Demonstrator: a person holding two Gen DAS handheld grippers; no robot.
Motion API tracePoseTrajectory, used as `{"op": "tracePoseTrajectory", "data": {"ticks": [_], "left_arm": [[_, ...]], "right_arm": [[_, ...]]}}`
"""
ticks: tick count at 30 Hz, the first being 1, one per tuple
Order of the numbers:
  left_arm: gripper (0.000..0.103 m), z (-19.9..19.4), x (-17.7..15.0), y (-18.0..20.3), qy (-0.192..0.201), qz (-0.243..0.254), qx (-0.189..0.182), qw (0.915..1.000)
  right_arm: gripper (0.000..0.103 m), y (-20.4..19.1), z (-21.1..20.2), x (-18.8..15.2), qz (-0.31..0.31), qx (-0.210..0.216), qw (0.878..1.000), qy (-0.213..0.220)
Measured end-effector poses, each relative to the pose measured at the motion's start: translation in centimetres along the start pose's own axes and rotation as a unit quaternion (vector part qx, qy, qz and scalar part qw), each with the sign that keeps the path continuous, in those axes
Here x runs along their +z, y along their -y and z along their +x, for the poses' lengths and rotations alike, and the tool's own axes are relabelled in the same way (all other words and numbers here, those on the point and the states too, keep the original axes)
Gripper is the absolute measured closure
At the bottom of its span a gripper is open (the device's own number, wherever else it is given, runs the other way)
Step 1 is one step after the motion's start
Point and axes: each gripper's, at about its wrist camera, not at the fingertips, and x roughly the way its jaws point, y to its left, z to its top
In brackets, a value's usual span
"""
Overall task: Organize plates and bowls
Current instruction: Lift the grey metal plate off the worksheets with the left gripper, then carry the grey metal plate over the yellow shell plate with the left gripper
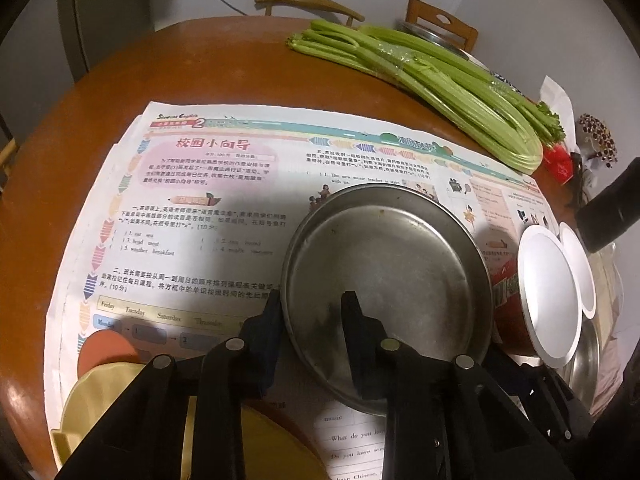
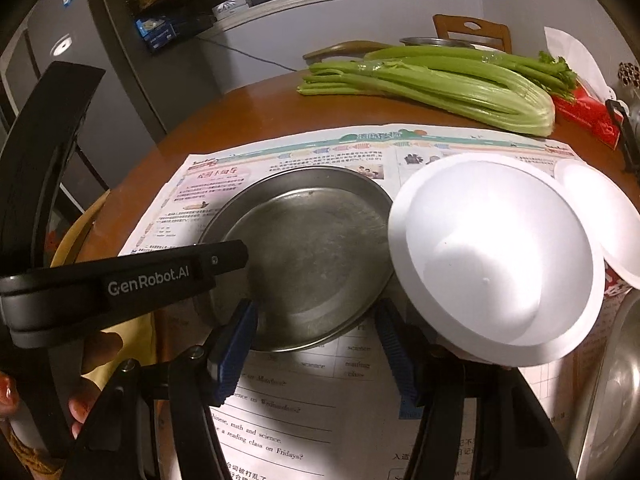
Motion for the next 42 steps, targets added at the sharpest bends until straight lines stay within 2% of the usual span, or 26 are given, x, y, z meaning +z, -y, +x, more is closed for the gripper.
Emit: {"op": "tracePoseTrajectory", "data": {"ticks": [12, 24, 42], "left_arm": [[0.073, -3.1, -0.5, -0.1, 0.032, -0.002, -0.009, 0.9995], [0.073, -6.7, -2.1, -0.2, 0.059, -0.001, -0.012, 0.9982], [0.073, -14.4, -5.7, -2.4, 0.111, -0.018, -0.007, 0.9936]], "right_arm": [[0.042, -1.3, -2.8, 0.4, -0.022, 0.019, 0.999, 0.038], [0.042, -1.8, -5.1, 0.5, -0.028, 0.038, 0.997, 0.057], [0.042, -6.2, -10.4, -0.1, -0.081, 0.068, 0.99, 0.09]]}}
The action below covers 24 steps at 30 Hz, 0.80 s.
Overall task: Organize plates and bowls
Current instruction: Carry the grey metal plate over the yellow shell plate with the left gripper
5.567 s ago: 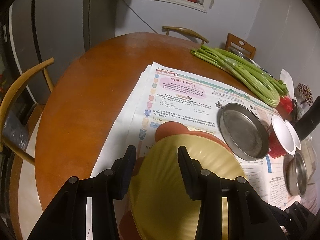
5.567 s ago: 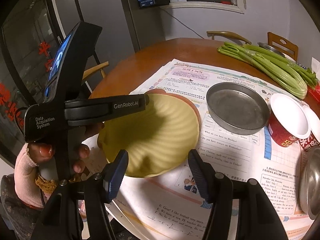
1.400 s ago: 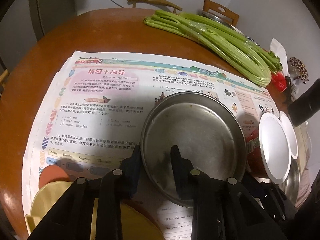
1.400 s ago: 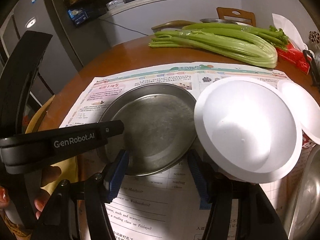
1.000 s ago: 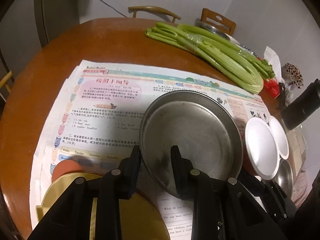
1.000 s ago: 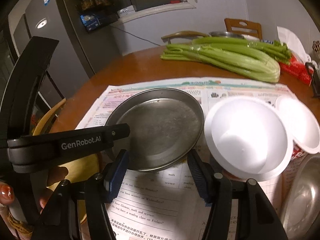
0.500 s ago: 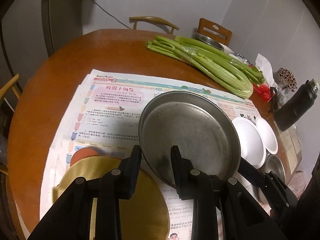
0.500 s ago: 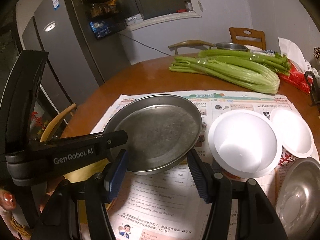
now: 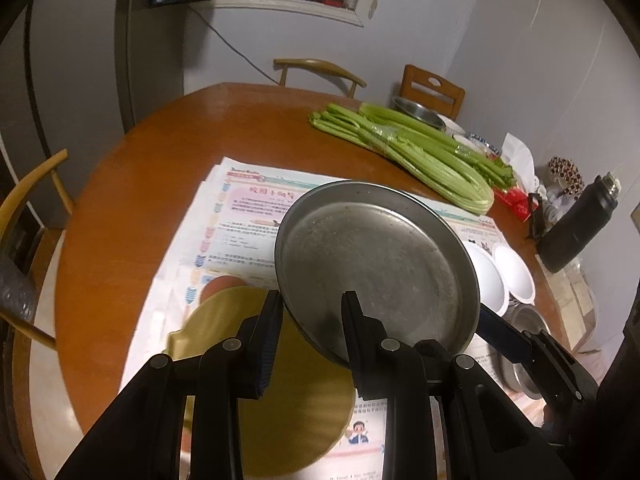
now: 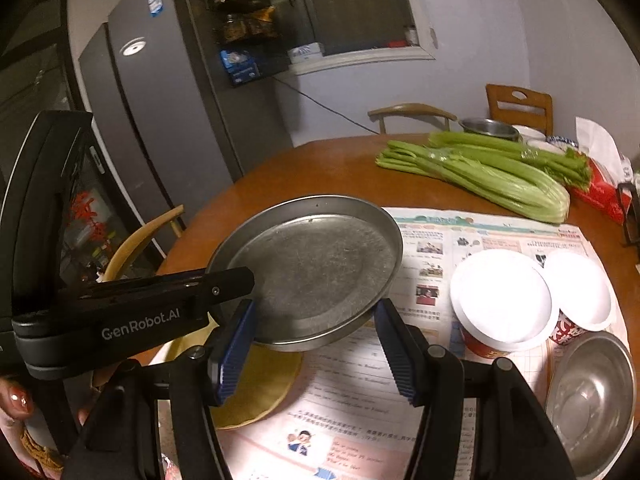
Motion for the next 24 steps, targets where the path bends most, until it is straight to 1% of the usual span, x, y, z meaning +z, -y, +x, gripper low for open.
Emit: {"op": "tracePoseTrajectory", "data": {"ticks": [7, 13, 17, 24], "left_arm": [[0.073, -3.2, -1.2, -1.0, 0.022, -0.011, 0.007, 0.9997], [0.073, -4.6, -2.6, -2.0, 0.027, -0.026, 0.006, 0.9993], [0.073, -4.9, -3.4, -2.6, 0.028, -0.033, 0.008, 0.999], [0.073, -3.8, -4.6, -3.2, 0.015, -0.048, 0.014, 0.9986]], "right_arm": [[0.042, -2.1, -1.7, -0.1, -0.025, 0.013, 1.0, 0.006], [0.042, -3.4, -2.5, -0.4, -0.045, 0.023, 0.999, 0.001], [0.042, -4.1, -2.6, -0.9, -0.061, 0.023, 0.998, -0.002], [0.042, -4.5, -1.7, -1.9, -0.071, 0.031, 0.997, -0.024]]}}
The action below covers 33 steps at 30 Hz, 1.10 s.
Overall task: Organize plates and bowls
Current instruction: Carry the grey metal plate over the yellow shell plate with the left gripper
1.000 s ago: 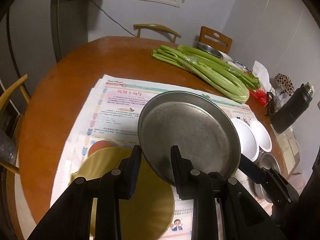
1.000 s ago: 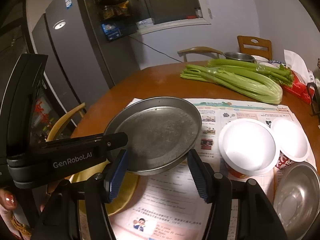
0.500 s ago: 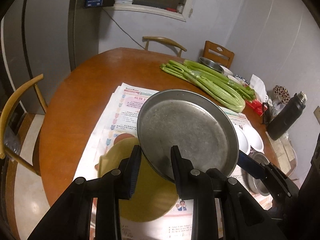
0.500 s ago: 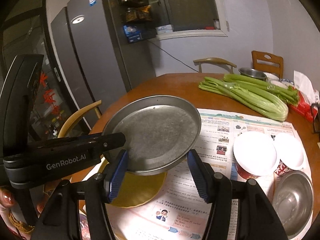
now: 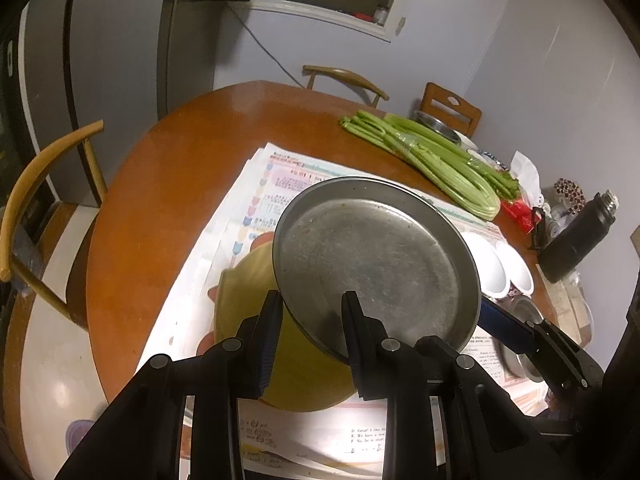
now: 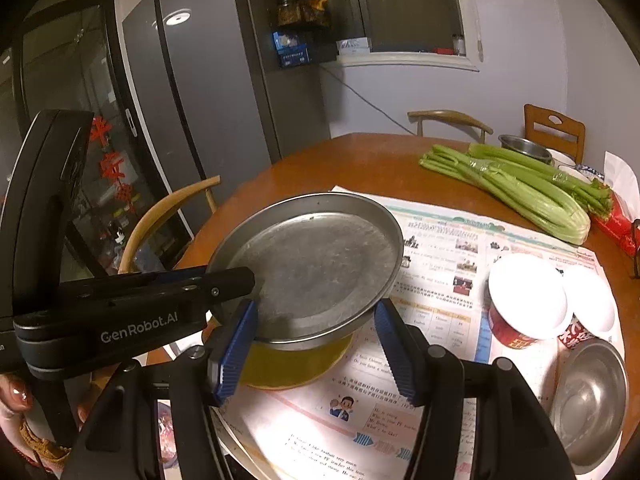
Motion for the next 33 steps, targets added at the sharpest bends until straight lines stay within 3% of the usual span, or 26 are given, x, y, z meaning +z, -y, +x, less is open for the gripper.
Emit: {"op": "tracePoseTrajectory", "data": {"ticks": [33], "left_arm": [[0.072, 3.8, -3.3, -1.9, -0.038, -0.027, 0.041, 0.9981]], "right_arm": [[0.042, 0.4, 4.3, -2.7, -0.007, 0.03, 0.998, -0.063]]}}
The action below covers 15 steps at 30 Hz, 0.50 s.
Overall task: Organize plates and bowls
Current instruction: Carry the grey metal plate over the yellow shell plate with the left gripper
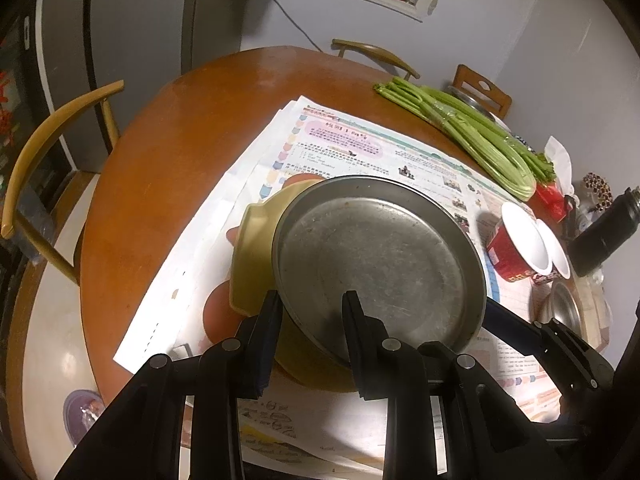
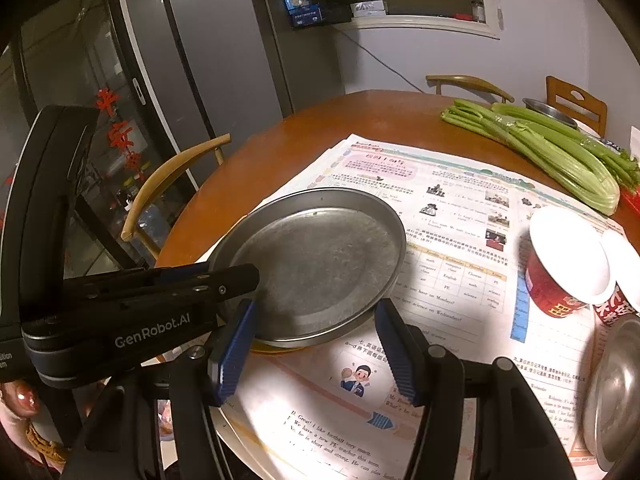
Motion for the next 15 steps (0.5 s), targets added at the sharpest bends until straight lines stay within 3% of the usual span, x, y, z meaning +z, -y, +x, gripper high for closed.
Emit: {"op": "tracePoseTrajectory", "data": {"ticks": [15], "left_arm": [[0.07, 0.5, -0.3, -0.1, 0.0, 0.008, 0.013, 0.9999]], "right_arm": [[0.042, 0.2, 1.6, -0.1, -0.009, -0.004, 1.0, -0.012]]}}
